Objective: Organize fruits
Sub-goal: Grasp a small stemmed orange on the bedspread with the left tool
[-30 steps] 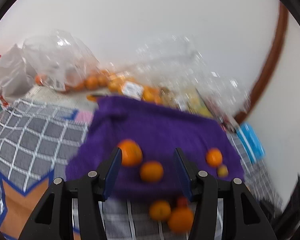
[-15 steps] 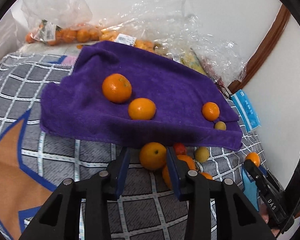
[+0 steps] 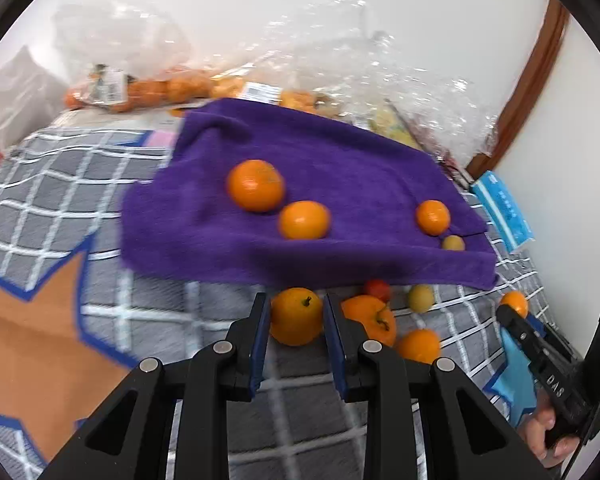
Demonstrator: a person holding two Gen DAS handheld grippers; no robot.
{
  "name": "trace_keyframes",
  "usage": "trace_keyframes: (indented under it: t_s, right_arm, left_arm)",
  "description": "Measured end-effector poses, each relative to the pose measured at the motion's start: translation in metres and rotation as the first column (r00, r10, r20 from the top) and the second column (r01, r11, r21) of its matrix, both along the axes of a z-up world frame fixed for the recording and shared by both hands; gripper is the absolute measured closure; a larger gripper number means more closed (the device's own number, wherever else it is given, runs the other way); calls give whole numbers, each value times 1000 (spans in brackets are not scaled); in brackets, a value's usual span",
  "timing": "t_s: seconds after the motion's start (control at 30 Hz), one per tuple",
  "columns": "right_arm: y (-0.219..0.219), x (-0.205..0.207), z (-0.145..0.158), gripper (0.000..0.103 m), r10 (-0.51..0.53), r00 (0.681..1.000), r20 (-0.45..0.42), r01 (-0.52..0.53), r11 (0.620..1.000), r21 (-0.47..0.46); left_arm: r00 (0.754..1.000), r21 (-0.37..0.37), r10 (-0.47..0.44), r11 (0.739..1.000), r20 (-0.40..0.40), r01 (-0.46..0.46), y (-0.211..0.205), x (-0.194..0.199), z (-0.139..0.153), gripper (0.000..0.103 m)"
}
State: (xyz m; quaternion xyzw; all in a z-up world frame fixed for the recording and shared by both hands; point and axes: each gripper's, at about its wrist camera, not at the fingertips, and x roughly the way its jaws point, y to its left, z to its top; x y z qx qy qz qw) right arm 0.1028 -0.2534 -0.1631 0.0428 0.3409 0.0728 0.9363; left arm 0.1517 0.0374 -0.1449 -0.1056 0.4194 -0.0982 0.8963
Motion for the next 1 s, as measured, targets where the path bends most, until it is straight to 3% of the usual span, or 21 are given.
trace_keyframes:
  t_s: [0.3,0.4,0.63,1.0]
  right_arm:
    - [3,3,-2,68,13,1000,-13,-13,1000,-7]
    - [1,3,-3,68,12,1000,-15,-12,1000,-1]
    - [4,2,-2,68,18,1000,-7,-18,1000,-15]
    - [7,-2,-1,68,46,999,13,-46,999,-11]
  left_arm:
    - [999,27,-33,999,20,33,1,-2,-11,68]
    - [999,91,-29,995,15,27,-8,2,-20,72]
    - [994,-4,-39,999,98,40,1,-8,-10,73]
    - [990,-26,7,1000,141,-3,8,-13,-7,72]
